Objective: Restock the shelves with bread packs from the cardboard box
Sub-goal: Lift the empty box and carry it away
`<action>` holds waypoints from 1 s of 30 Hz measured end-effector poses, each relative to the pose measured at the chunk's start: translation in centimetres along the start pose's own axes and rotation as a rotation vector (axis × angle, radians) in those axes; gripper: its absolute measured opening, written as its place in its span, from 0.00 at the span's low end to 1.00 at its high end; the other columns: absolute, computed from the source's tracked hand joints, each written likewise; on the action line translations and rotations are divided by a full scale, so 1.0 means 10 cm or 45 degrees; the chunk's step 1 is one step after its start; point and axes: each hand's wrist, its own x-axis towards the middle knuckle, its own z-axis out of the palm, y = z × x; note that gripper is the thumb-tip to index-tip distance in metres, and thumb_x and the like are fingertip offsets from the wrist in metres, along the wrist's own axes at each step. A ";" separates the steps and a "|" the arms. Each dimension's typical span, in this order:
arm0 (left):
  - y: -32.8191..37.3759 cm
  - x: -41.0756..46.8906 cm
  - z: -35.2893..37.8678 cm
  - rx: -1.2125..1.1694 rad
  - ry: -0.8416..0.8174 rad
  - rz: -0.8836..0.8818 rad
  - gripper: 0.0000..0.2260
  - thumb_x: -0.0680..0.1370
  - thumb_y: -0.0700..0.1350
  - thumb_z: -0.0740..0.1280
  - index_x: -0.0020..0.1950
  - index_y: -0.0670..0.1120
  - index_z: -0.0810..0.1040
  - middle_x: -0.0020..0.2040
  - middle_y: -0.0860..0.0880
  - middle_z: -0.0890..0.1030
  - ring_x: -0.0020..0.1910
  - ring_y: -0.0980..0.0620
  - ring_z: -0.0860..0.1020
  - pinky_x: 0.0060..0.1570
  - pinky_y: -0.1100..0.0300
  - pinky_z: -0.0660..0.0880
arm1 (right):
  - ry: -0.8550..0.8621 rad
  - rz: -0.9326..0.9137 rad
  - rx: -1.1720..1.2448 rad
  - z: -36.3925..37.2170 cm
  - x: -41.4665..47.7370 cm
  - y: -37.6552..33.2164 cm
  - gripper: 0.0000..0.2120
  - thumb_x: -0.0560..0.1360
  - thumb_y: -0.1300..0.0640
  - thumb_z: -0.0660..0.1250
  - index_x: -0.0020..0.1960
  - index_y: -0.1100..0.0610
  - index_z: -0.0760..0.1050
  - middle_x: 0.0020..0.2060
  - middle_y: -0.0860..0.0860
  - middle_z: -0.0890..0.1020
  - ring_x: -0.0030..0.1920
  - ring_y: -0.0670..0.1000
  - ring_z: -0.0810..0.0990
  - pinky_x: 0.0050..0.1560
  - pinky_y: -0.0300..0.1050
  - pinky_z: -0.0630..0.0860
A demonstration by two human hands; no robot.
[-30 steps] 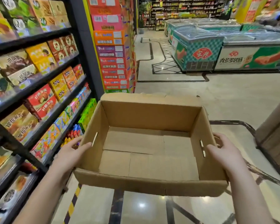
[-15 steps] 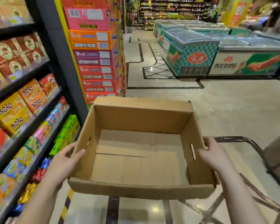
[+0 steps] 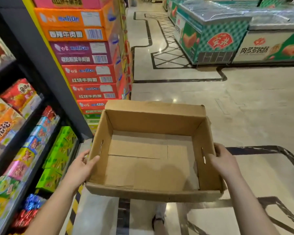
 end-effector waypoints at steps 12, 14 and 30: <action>-0.21 2.43 1.24 -0.025 -0.167 -0.369 0.12 0.81 0.48 0.70 0.63 0.52 0.75 0.58 0.48 0.82 0.53 0.48 0.82 0.48 0.54 0.79 | -0.175 0.110 0.094 1.05 2.63 -0.04 0.25 0.79 0.57 0.70 0.74 0.44 0.70 0.66 0.46 0.79 0.67 0.52 0.76 0.67 0.57 0.75; -0.40 2.80 1.44 -0.040 -0.175 -0.467 0.16 0.80 0.50 0.71 0.66 0.55 0.73 0.61 0.48 0.81 0.57 0.45 0.81 0.58 0.45 0.78 | -0.192 0.123 0.066 1.37 3.00 0.04 0.24 0.80 0.55 0.70 0.73 0.41 0.69 0.64 0.42 0.78 0.68 0.51 0.76 0.67 0.57 0.74; -2.97 4.82 2.87 0.096 -0.257 -0.565 0.23 0.77 0.58 0.71 0.71 0.60 0.71 0.63 0.52 0.80 0.60 0.45 0.79 0.55 0.48 0.76 | -0.306 0.349 0.017 4.16 4.61 1.99 0.28 0.80 0.58 0.71 0.75 0.39 0.69 0.65 0.47 0.80 0.63 0.56 0.80 0.67 0.62 0.76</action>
